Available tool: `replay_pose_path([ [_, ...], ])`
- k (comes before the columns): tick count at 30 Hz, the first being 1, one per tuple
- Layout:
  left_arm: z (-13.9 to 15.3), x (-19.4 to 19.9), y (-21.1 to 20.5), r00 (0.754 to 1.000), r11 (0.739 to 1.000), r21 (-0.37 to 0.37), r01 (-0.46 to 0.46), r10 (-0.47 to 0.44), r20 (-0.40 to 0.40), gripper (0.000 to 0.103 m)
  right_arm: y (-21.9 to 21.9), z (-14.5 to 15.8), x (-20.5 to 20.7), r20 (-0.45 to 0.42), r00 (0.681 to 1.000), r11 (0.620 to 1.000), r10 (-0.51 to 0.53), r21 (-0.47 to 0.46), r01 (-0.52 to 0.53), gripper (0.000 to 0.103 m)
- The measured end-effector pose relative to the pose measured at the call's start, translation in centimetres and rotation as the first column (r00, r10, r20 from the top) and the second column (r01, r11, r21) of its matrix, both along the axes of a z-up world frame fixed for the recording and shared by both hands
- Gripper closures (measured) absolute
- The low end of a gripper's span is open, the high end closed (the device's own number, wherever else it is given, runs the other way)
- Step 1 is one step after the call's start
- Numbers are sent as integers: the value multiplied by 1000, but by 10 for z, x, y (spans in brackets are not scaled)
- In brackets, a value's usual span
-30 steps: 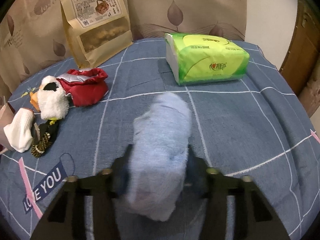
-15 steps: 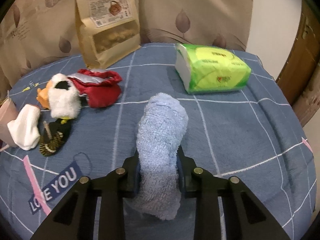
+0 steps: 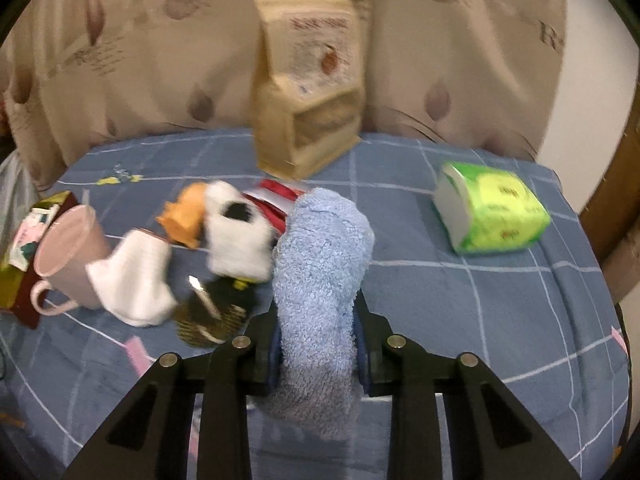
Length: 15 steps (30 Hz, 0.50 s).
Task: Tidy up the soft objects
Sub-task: 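Carry the blue towel with the right tool over the tin tray and release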
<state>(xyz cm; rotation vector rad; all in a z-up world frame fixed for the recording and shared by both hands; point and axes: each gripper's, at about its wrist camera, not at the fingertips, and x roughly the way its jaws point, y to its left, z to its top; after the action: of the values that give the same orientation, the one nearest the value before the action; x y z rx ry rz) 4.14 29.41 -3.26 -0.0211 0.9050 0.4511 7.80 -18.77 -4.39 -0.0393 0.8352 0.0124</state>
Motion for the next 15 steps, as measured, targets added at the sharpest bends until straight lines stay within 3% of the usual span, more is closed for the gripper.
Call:
replay_pose_path([
  [9, 3, -7, 22, 998, 997, -35, -64, 65, 15, 43, 61, 39, 4, 68, 987, 988, 144, 39, -147, 76],
  [15, 9, -14, 39, 994, 993, -48, -107, 108, 30, 43, 127, 59, 9, 105, 950, 952, 295, 58, -302, 76],
])
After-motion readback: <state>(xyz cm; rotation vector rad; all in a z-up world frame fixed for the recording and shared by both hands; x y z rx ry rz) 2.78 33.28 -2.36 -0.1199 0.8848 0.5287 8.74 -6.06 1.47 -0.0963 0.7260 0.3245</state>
